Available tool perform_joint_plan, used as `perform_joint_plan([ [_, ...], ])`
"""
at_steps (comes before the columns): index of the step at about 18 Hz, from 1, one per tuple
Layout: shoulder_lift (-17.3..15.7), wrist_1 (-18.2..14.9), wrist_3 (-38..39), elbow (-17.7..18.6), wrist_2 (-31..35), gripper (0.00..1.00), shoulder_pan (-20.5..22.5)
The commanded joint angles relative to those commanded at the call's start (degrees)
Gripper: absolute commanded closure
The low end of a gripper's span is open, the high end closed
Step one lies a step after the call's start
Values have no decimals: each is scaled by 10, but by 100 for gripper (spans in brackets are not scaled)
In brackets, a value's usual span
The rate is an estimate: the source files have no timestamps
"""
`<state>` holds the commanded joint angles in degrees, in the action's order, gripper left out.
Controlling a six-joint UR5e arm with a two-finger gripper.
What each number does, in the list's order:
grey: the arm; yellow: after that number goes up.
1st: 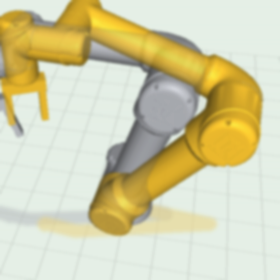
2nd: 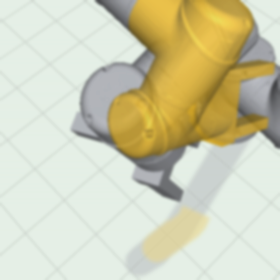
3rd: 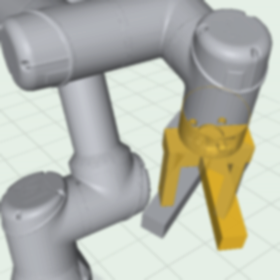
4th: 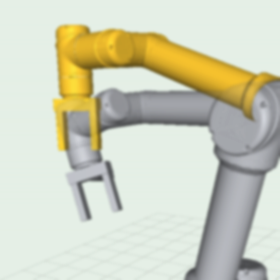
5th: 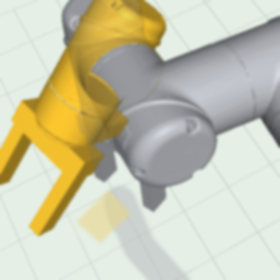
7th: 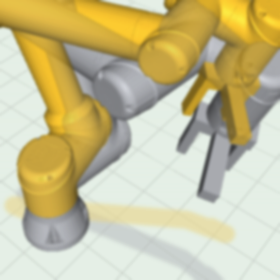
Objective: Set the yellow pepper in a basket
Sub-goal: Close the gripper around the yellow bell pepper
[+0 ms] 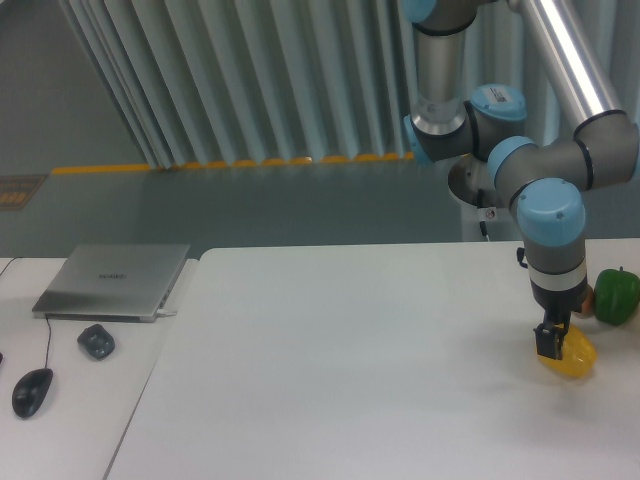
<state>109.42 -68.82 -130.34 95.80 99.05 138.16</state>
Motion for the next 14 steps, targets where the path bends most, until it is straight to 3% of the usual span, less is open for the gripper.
perform_joint_plan([
  [2, 1, 1, 1, 4, -1, 0, 0],
  [6, 4, 33, 10, 16, -1, 0, 0],
  [11, 9, 39, 11, 17, 0, 0, -1],
  [13, 10, 41, 15, 20, -1, 24, -1],
  [14, 10, 43, 21, 21, -1, 31, -1],
])
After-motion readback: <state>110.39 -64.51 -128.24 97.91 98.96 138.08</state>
